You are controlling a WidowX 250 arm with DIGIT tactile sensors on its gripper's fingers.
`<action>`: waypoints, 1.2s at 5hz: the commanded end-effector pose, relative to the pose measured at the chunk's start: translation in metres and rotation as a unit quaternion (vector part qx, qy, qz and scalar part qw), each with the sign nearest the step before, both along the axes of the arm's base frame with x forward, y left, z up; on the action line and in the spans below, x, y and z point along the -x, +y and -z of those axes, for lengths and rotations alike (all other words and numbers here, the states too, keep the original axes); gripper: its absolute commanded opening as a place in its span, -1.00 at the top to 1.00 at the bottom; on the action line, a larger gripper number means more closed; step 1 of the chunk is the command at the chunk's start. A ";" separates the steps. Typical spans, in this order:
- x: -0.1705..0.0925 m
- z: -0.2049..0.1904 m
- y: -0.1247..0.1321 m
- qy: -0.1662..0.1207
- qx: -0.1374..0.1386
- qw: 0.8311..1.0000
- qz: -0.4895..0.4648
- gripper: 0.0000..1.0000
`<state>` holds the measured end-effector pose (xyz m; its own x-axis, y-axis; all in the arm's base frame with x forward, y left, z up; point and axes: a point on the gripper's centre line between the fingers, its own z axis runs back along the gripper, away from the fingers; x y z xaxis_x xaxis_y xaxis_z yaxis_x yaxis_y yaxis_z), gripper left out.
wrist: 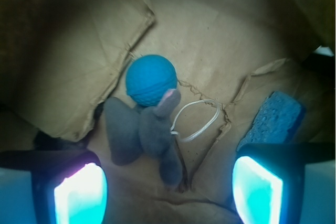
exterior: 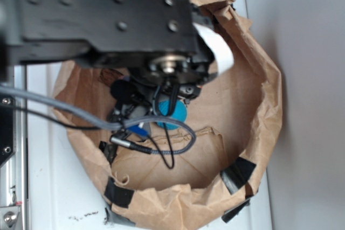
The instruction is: Grab the blue sponge.
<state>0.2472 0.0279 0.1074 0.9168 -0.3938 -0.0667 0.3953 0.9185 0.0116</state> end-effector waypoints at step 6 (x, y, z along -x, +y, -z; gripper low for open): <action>-0.044 0.010 0.071 -0.085 -0.006 0.992 -0.096 -1.00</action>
